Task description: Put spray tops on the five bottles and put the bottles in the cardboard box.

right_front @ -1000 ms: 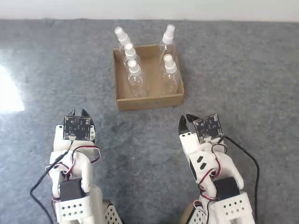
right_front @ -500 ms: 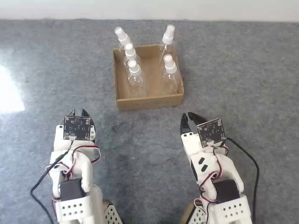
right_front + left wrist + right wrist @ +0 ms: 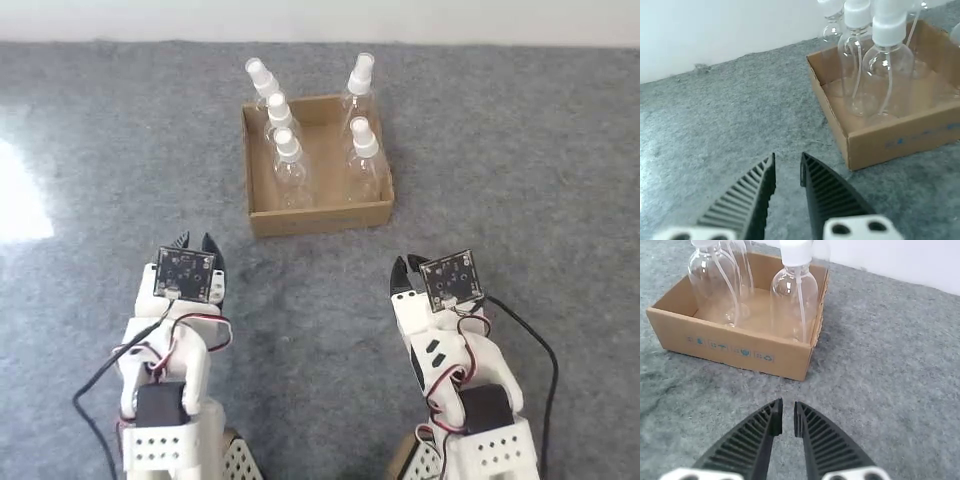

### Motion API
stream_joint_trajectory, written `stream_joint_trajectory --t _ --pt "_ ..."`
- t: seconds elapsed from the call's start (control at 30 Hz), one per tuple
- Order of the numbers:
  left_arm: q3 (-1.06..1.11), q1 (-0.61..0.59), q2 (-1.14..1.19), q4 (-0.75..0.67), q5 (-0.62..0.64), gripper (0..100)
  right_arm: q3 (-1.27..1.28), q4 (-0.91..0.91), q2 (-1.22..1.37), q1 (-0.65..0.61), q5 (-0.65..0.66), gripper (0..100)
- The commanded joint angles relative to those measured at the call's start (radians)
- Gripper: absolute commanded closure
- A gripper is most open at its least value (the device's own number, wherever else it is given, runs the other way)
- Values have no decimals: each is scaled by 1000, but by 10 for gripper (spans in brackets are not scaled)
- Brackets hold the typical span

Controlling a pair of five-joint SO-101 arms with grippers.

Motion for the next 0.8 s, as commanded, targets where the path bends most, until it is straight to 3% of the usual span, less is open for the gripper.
stream_joint_trajectory --t 0.0,0.17,0.77 --pt "-2 21 -20 3 69 923 20 7 -12 8 6 985" --pt "-2 68 -20 77 103 923 21 45 -4 8 3 985" --pt "-2 61 -20 362 112 927 21 394 -7 12 2 985"
